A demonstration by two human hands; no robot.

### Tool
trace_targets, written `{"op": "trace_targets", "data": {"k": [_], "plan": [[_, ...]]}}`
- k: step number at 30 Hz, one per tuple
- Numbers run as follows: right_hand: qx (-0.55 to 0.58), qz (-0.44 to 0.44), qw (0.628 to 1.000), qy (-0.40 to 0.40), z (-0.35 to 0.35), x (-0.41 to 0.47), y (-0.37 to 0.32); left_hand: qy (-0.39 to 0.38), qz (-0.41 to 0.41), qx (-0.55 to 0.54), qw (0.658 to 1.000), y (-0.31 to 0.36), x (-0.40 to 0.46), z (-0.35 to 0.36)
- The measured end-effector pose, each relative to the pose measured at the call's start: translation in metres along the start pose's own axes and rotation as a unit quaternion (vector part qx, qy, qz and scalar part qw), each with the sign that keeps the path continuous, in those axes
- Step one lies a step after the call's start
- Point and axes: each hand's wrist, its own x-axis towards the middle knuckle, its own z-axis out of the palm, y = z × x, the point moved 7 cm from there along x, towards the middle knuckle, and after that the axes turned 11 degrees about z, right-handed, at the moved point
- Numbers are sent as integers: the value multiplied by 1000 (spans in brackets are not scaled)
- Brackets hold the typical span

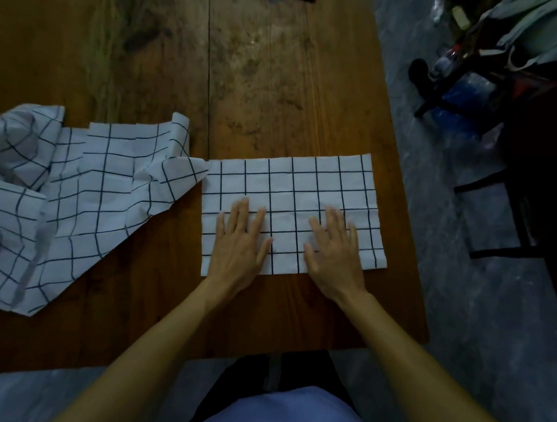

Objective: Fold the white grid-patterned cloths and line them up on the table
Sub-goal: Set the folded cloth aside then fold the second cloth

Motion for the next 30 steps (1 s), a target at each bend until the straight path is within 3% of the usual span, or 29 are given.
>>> {"op": "trace_targets", "data": {"k": [5, 9, 17, 21, 25, 27, 30], "plan": [[7, -100, 995, -11, 12, 56, -59, 31, -25, -13, 999, 2, 28, -1], [-17, -125, 992, -16, 31, 70, -65, 40, -61, -22, 997, -12, 24, 7], [-18, -125, 992, 11, 32, 71, -56, 52, -47, -15, 997, -13, 30, 10], [-32, -50, 998, 24, 25, 66, -14, 59, -48, -21, 997, -14, 28, 8], [-44, 11, 998, 51, 11, 55, 17, 51, 4, 8, 999, 4, 26, 4], [-34, -24, 998, 56, 6, 53, 6, 43, 24, 18, 999, 17, 22, 6], [2, -89, 994, 64, -3, 52, -25, 29, -11, -9, 999, 19, 12, 13]]}}
